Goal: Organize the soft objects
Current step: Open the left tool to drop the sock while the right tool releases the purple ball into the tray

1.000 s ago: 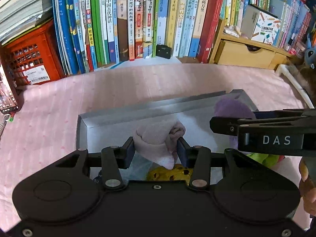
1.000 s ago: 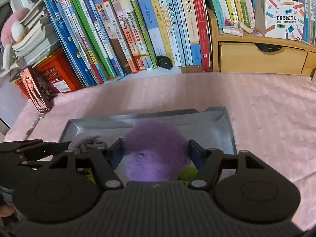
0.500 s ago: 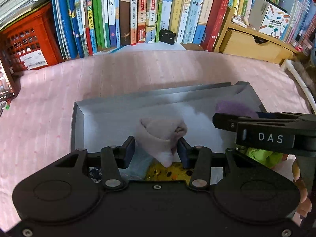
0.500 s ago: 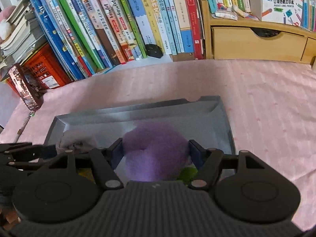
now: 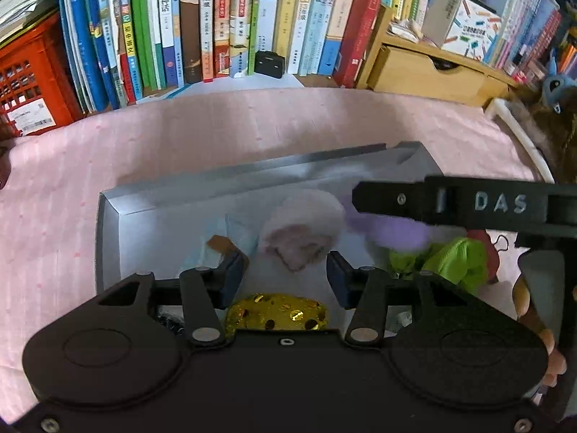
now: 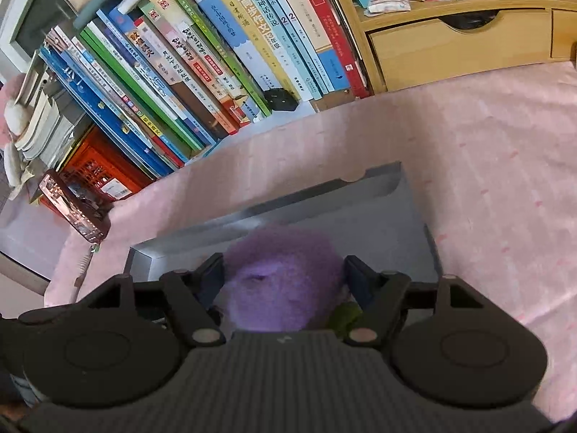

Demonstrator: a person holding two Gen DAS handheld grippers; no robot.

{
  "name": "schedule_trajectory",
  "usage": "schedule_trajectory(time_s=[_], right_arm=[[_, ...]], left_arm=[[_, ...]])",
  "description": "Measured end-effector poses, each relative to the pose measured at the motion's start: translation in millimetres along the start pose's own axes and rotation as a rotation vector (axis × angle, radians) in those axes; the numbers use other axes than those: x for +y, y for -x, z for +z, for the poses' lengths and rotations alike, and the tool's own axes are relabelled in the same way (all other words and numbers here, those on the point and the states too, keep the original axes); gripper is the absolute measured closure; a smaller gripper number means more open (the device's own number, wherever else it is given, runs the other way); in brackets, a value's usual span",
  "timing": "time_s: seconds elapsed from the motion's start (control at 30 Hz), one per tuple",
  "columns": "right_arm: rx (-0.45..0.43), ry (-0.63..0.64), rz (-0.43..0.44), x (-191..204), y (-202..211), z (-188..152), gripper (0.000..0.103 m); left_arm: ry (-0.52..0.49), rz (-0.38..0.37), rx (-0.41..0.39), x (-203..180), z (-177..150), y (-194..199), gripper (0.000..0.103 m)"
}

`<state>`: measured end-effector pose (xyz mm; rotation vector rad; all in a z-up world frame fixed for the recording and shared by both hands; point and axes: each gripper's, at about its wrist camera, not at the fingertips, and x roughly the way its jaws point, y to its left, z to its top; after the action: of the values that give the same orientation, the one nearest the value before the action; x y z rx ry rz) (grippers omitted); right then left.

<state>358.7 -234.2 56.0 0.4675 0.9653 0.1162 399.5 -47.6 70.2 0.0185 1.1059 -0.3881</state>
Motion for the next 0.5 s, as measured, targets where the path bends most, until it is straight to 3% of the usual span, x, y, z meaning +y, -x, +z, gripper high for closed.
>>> schedule_trajectory(time_s=[0.17,0.23,0.3,0.5], right_arm=[[-0.014,-0.010,0.016,-0.2,6.0,2.5,0.021],[-0.009,0.009,-0.055,3.4,5.6,2.5,0.030],[0.009,0.013,-0.114,3.9,2.8,0.9,0.057],[0.038,0.044,-0.139,6.9,-0.1,-2.7,0.060]], left_arm=[[-0.001,0.011,0.003,0.2,-1.1,-1.6,0.054],[-0.003,0.018,0.003,0.0,-1.9,-1.8,0.054],[-0.004,0.021,0.002,0.1,-2.2,-1.7,0.054],[-0.004,0.028,0.001,0.1,-3.6,-0.4,0.054]])
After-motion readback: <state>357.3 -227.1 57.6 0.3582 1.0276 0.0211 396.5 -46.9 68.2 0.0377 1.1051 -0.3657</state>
